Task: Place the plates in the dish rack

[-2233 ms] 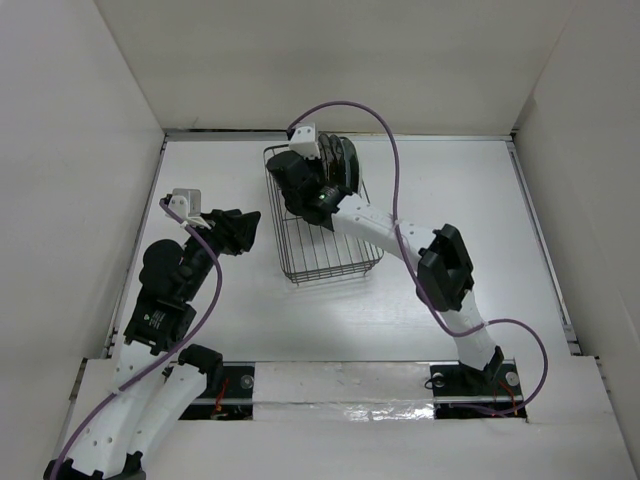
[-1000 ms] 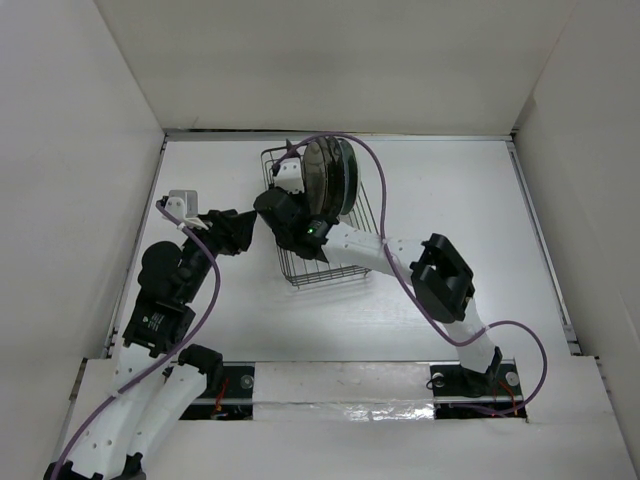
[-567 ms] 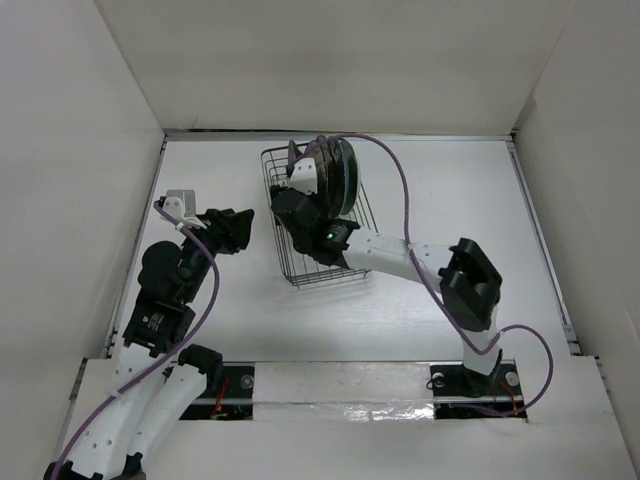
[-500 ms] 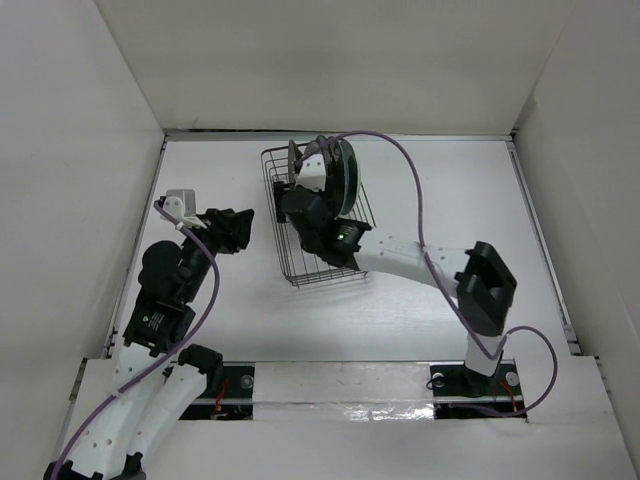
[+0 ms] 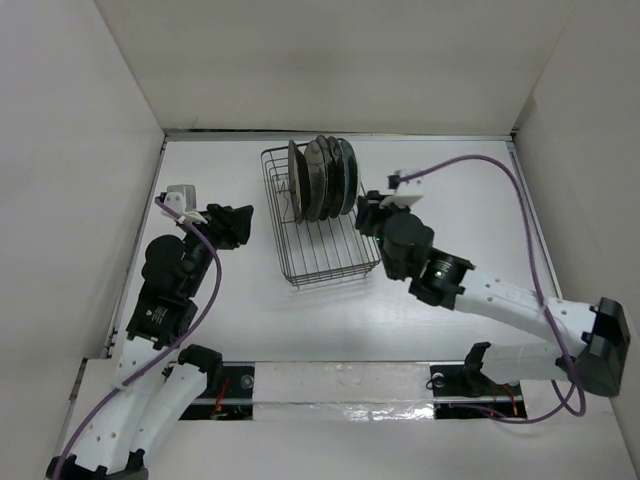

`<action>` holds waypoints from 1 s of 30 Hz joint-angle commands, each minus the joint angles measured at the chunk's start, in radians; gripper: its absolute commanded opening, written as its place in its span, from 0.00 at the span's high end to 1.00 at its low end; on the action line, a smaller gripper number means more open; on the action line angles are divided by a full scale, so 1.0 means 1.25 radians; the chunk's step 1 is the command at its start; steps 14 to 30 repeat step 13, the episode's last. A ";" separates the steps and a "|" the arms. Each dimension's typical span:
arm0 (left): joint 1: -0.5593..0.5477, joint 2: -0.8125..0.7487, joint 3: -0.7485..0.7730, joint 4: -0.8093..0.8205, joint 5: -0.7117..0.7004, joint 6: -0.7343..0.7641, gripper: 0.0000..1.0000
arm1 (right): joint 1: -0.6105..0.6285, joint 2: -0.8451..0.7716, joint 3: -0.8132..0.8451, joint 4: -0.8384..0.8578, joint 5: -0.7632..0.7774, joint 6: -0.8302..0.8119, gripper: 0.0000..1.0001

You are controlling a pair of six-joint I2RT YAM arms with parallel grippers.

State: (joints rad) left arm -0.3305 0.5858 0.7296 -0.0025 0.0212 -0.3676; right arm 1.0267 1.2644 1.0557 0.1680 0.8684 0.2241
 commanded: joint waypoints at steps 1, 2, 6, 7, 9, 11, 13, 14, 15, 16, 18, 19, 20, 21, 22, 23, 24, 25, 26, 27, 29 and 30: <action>0.004 -0.018 0.004 0.057 -0.039 0.008 0.50 | -0.061 -0.147 -0.093 0.040 0.048 0.018 0.60; 0.004 -0.023 0.001 0.060 -0.048 0.011 0.50 | -0.085 -0.183 -0.145 0.029 0.033 0.047 0.69; 0.013 -0.018 0.009 0.055 -0.078 0.020 0.51 | -0.243 -0.331 -0.253 -0.002 -0.105 0.097 0.79; 0.013 -0.018 0.007 0.058 -0.082 0.020 0.52 | -0.273 -0.349 -0.265 -0.013 -0.170 0.105 0.79; 0.013 -0.017 -0.004 0.079 -0.080 0.022 0.52 | -0.339 -0.368 -0.284 -0.024 -0.221 0.123 0.75; 0.013 -0.002 -0.009 0.084 -0.070 0.020 0.52 | -0.365 -0.353 -0.286 -0.028 -0.271 0.127 0.71; 0.013 0.007 -0.002 0.074 -0.067 0.020 0.52 | -0.381 -0.334 -0.285 -0.019 -0.303 0.128 0.64; 0.013 0.007 -0.002 0.074 -0.067 0.020 0.52 | -0.381 -0.334 -0.285 -0.019 -0.303 0.128 0.64; 0.013 0.007 -0.002 0.074 -0.067 0.020 0.52 | -0.381 -0.334 -0.285 -0.019 -0.303 0.128 0.64; 0.013 0.007 -0.002 0.074 -0.067 0.020 0.52 | -0.381 -0.334 -0.285 -0.019 -0.303 0.128 0.64; 0.013 0.007 -0.002 0.074 -0.067 0.020 0.52 | -0.381 -0.334 -0.285 -0.019 -0.303 0.128 0.64; 0.013 0.007 -0.002 0.074 -0.067 0.020 0.52 | -0.381 -0.334 -0.285 -0.019 -0.303 0.128 0.64; 0.013 0.007 -0.002 0.074 -0.067 0.020 0.52 | -0.381 -0.334 -0.285 -0.019 -0.303 0.128 0.64; 0.013 0.007 -0.002 0.074 -0.067 0.020 0.52 | -0.381 -0.334 -0.285 -0.019 -0.303 0.128 0.64; 0.013 0.007 -0.002 0.074 -0.067 0.020 0.52 | -0.381 -0.334 -0.285 -0.019 -0.303 0.128 0.64; 0.013 0.007 -0.002 0.074 -0.067 0.020 0.52 | -0.381 -0.334 -0.285 -0.019 -0.303 0.128 0.64; 0.013 0.007 -0.002 0.074 -0.067 0.020 0.52 | -0.381 -0.334 -0.285 -0.019 -0.303 0.128 0.64; 0.013 0.007 -0.002 0.074 -0.067 0.020 0.52 | -0.381 -0.334 -0.285 -0.019 -0.303 0.128 0.64; 0.013 0.007 -0.002 0.074 -0.067 0.020 0.52 | -0.381 -0.334 -0.285 -0.019 -0.303 0.128 0.64; 0.013 0.007 -0.002 0.074 -0.067 0.020 0.52 | -0.381 -0.334 -0.285 -0.019 -0.303 0.128 0.64; 0.013 0.007 -0.002 0.074 -0.067 0.020 0.52 | -0.381 -0.334 -0.285 -0.019 -0.303 0.128 0.64; 0.013 0.007 -0.002 0.074 -0.067 0.020 0.52 | -0.381 -0.334 -0.285 -0.019 -0.303 0.128 0.64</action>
